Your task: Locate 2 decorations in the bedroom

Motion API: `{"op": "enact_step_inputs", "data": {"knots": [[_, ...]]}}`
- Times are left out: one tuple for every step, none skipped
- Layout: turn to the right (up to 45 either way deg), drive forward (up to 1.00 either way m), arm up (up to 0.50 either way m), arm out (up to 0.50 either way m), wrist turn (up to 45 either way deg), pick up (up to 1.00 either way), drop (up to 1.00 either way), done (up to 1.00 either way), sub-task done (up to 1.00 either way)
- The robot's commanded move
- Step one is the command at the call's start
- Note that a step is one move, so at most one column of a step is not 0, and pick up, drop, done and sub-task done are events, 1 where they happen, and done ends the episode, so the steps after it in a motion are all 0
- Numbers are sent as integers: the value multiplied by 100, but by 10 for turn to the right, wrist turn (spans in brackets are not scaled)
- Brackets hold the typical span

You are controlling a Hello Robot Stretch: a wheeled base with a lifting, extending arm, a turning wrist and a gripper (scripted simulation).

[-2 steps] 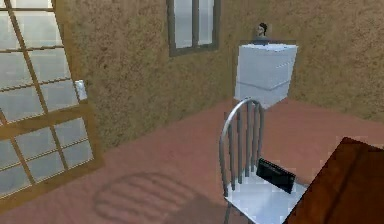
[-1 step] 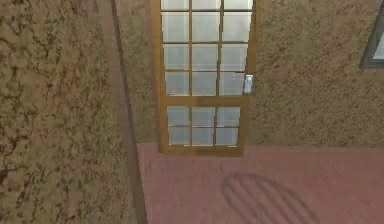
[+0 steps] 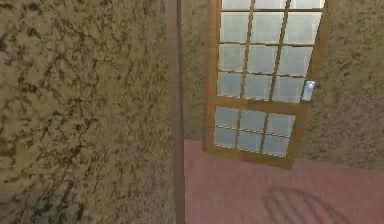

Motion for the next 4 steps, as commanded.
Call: {"op": "enact_step_inputs", "data": {"knots": [[0,15,0,0,0,0,0,0,0],[450,0,0,0,0,0,0,0,0],[60,0,0,0,0,0,0,0,0],[0,100,0,0,0,0,0,0,0]]}}
